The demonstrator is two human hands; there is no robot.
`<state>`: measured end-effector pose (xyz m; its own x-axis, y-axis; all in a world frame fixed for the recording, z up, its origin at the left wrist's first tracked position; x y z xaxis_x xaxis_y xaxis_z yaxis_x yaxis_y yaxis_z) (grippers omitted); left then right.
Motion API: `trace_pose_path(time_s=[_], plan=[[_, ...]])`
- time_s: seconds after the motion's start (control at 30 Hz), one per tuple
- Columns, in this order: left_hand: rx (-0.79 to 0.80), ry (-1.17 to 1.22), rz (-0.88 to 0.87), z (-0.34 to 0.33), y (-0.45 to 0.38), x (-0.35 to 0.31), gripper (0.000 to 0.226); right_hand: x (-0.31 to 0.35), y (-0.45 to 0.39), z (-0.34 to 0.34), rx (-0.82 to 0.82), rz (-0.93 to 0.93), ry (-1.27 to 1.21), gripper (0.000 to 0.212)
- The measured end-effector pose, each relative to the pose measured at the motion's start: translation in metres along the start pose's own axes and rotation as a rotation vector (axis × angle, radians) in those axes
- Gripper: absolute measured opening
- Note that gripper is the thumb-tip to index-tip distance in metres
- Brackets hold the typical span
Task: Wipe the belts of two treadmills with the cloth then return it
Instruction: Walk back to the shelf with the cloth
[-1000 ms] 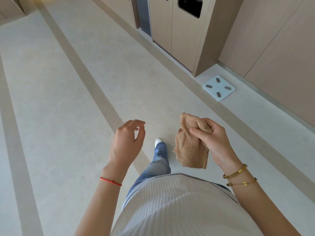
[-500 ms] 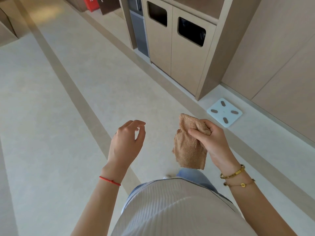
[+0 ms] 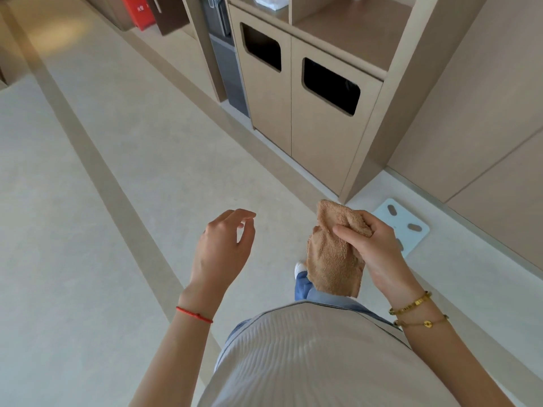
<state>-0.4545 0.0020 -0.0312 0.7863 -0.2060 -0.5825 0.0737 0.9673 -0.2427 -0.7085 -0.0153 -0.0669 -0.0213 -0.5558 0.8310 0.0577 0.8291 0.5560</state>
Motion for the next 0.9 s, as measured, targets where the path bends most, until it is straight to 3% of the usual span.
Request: trace_pose_path(time_s=[0.23,0.53,0.9], plan=[[-0.04,-0.026,-0.013,-0.014,-0.135,0.016,0.021,0.099,-0.106,-0.002,0.019,0.045,0.028,0.015],[-0.008,0.01,-0.045,-0.037,-0.271,0.054,0.022,0.165,-0.218,-0.02,-0.03,0.022,-0.001,0.014],[0.104,0.038,-0.275,-0.04,-0.482,0.118,0.024,0.259,-0.35,-0.07,-0.218,0.034,-0.144,0.019]])
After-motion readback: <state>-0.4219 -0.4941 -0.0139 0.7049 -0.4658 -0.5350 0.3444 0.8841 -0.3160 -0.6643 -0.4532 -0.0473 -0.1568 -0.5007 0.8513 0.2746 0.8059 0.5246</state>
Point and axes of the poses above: each hand's wrist, its own y-axis away from the middle knuckle, its own z-axis out of the back of the hand, x = y × z, the point moved 3 cm from there along -y, towards the middle knuckle, and after that the axes turned 14 degrees about -z, right-handed, at the moved point
